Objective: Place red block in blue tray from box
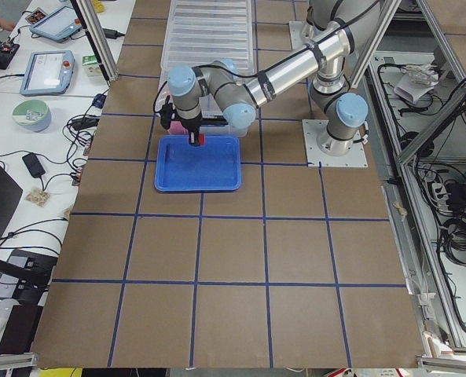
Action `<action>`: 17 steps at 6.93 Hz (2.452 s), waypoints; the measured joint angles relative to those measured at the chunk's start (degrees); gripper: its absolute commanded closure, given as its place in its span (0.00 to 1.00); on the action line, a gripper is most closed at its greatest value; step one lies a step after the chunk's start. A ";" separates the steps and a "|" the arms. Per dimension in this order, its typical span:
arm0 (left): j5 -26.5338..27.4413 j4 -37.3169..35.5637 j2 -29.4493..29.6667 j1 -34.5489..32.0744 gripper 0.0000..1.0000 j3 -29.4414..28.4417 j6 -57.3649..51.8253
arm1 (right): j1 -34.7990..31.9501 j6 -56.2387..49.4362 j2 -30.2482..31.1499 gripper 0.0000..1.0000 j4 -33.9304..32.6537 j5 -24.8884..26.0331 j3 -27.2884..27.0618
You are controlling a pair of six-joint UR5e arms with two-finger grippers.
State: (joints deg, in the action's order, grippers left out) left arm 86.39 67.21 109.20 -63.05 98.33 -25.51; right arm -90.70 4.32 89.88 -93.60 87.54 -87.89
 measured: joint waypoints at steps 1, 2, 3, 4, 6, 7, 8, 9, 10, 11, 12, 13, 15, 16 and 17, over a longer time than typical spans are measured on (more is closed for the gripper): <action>-0.11 -4.35 1.48 0.70 0.92 2.48 -1.01 | 0.46 -1.42 -0.17 0.00 -0.40 0.02 0.00; -0.42 -6.92 2.59 1.02 0.66 4.06 -1.99 | 2.55 -6.63 -0.43 0.00 -1.16 0.12 -0.01; -1.02 -7.98 3.40 1.12 0.30 5.07 -2.39 | 7.65 -15.26 -0.60 0.00 -1.56 0.21 -0.05; -1.49 -8.37 3.87 1.15 0.07 5.52 -2.44 | 14.87 -23.54 -0.77 0.00 -1.62 0.03 -0.27; -1.15 -8.02 3.11 1.07 0.00 4.31 -1.99 | 25.25 -34.06 -3.27 0.00 -5.71 0.01 -3.09; -0.92 -4.82 1.58 0.64 0.00 2.20 -1.36 | 27.00 -35.90 -5.54 0.00 -9.80 0.13 -6.00; -0.76 2.17 -0.83 -0.09 0.00 -1.66 -0.56 | 27.61 -36.35 -7.07 0.00 -13.28 0.24 -9.06; -0.56 9.74 -3.38 -1.04 0.00 -5.84 0.27 | 27.78 -36.36 -7.69 0.00 -15.35 0.25 -11.47; -0.27 15.24 -5.88 -2.79 0.00 -8.69 1.93 | 27.82 -36.26 -7.95 0.00 -16.18 0.16 -12.81; 0.67 18.08 -8.42 -6.38 0.00 -10.22 6.19 | 27.74 -36.05 -8.04 0.00 -16.38 0.12 -13.33; 1.96 19.97 -10.98 -10.93 0.00 -10.81 11.24 | 27.49 -35.45 -8.06 0.00 -16.38 -0.07 -13.52; 2.61 21.60 -13.45 -15.27 0.00 -10.84 15.79 | 27.24 -34.36 -8.06 0.00 -16.32 -0.46 -13.75; 2.96 22.73 -17.38 -22.13 0.00 -9.36 22.09 | 26.08 -32.38 -7.96 0.00 -16.17 -0.83 -14.46; 3.08 22.57 -18.76 -24.19 0.00 -8.93 23.46 | 24.97 -31.04 -7.86 0.00 -16.12 -0.86 -14.74; 3.19 22.43 -19.70 -25.06 0.00 -9.06 24.13 | 23.50 -29.05 -7.70 0.00 -16.09 -0.88 -14.99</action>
State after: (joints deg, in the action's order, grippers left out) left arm 89.58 89.64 89.50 -88.11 89.27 -1.38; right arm -67.20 -24.73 82.18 -109.70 86.66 -102.88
